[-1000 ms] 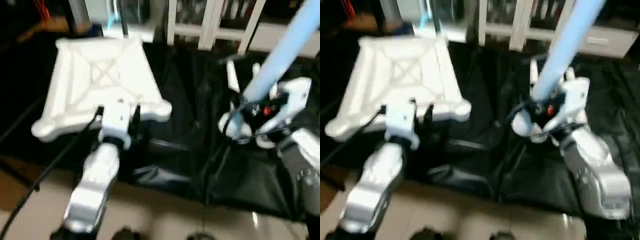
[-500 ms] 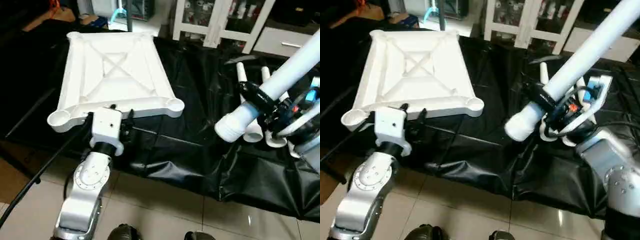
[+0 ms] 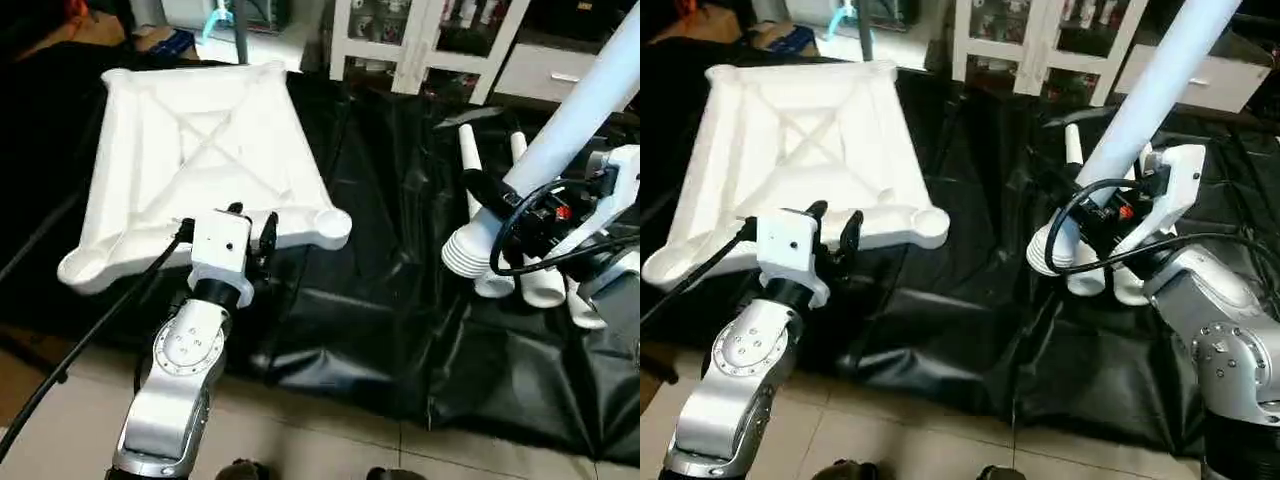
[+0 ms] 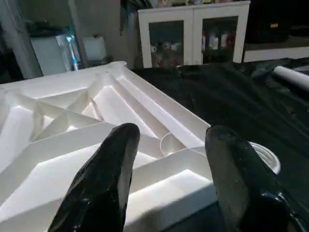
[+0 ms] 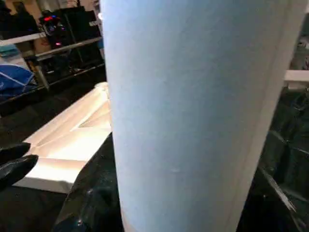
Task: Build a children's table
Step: Pick table leg
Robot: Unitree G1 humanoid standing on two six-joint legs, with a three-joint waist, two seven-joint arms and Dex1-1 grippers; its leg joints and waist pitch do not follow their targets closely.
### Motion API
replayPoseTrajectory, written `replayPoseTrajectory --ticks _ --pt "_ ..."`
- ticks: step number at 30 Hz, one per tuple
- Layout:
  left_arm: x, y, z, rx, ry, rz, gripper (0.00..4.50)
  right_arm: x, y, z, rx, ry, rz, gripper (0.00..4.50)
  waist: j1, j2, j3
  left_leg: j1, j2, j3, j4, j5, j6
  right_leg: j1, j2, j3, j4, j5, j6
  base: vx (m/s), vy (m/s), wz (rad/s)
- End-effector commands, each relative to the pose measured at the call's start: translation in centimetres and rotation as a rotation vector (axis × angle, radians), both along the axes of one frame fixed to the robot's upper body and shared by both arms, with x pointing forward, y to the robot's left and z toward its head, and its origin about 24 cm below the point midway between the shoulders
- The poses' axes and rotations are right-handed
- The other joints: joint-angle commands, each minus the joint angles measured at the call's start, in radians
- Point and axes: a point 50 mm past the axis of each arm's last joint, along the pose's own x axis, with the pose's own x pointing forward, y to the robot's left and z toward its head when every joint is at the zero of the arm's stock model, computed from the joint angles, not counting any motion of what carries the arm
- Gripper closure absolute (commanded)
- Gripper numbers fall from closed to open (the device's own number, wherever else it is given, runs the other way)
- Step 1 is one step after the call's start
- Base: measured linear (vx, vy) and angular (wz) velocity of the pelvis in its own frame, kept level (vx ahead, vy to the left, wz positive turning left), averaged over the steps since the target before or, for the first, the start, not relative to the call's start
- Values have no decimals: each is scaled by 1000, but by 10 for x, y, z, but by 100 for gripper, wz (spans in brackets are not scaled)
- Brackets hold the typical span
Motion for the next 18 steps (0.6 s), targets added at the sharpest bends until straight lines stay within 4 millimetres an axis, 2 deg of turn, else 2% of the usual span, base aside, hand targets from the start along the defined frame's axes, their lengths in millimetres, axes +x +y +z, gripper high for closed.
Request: replayPoseTrajectory --ticks 1,2,3,4,5,6,7,8,9,10,11,12,13,14,15,16,17,18 --pt "-1 -3 0 3 -2 -19 199 -1 2 9 -30 -51 -2 267 2 -4 -86 32 24 -6 -54 -30 260 55 11 2 -22 -76 -264 151 -5 4" --pt "-1 -3 0 4 -1 -19 199 -1 3 8 -53 -58 6 267 5 -7 -90 33 15 -7 -41 68 329 60 17 1 -10 -9 -271 151 -5 4" --pt "-1 -3 -1 5 -1 -19 199 -1 4 8 -58 -58 9 267 6 -4 -92 41 9 -14 -31 160 386 60 26 -2 1 33 -273 149 -7 6" --pt "-1 -2 -1 10 0 -18 199 -3 6 6 -86 -63 29 267 3 -4 -91 43 6 -19 -26 202 410 59 30 -4 7 46 -268 130 6 20" --pt "-1 -1 -1 11 0 -17 199 -3 7 5 -94 -65 36 267 24 -4 -86 -71 -55 -32 12 240 506 145 -6 -30 -18 96 -173 130 6 20" --pt "-2 1 -1 17 0 -14 199 -5 11 3 -113 -69 61 267 10 8 -83 -61 -53 -67 22 301 527 140 6 -61 -16 73 -142 128 11 47" --pt "-2 3 -1 22 1 -11 199 -6 13 3 -105 -72 72 267 4 17 -77 -29 -56 -90 20 343 537 126 30 -76 -15 41 -117 188 -60 60" --pt "-2 3 -1 22 1 -10 199 -6 13 3 -104 -73 72 267 -8 30 -83 50 -45 -137 17 417 568 80 67 -88 18 -1 -87 188 -60 60" --pt "-3 5 -1 13 -3 -18 199 -7 14 2 -83 -72 82 267 -57 50 -106 264 96 -285 51 684 636 -147 69 -31 137 -303 27 221 -178 46" --pt "-3 5 -1 12 -4 -19 199 -7 14 2 -82 -72 82 267 -41 30 -98 235 125 -305 50 856 586 -159 40 0 164 -233 45 138 -274 8" --pt "-4 7 -2 13 0 -47 199 -8 15 2 -75 -73 91 267 -24 16 -84 179 125 -263 39 996 465 -157 0 57 168 -26 73 138 -274 8" --pt "-6 8 -3 21 11 -82 199 -9 16 2 -77 -75 94 267 -2 -21 -73 131 49 -200 81 863 328 -151 -44 126 87 272 5 -22 -282 -4" --pt "-6 8 -4 29 20 -106 199 -9 16 1 -79 -77 95 267 3 -61 -61 68 -30 -150 95 644 255 -98 -50 155 43 401 42 -54 -176 25" --pt "-7 9 -4 48 20 -141 199 -9 16 1 -80 -79 93 267 36 -72 -73 -44 -93 -98 128 199 162 38 -89 207 50 783 74 -54 -176 25" --pt "-8 11 -6 58 32 -178 199 -9 17 0 -75 -85 89 267 19 -89 -85 -42 -88 -77 80 166 50 50 -33 129 100 1174 83 22 -98 14" --pt "-7 13 -7 88 45 -186 199 -9 17 1 -75 -91 84 267 25 -67 -84 -28 -98 -63 49 179 -7 37 7 80 97 1248 118 -19 -75 -8" --pt "-5 19 -8 135 62 -188 199 -9 17 1 -70 -102 76 267 25 -38 -78 -29 -89 -65 39 166 -21 33 8 80 91 1161 118 -19 -75 -8" --pt "-3 22 -7 141 69 -202 199 -9 17 2 -65 -109 69 267 17 -14 -75 -20 -49 -75 15 99 -25 29 3 82 69 881 116 -86 -43 0"
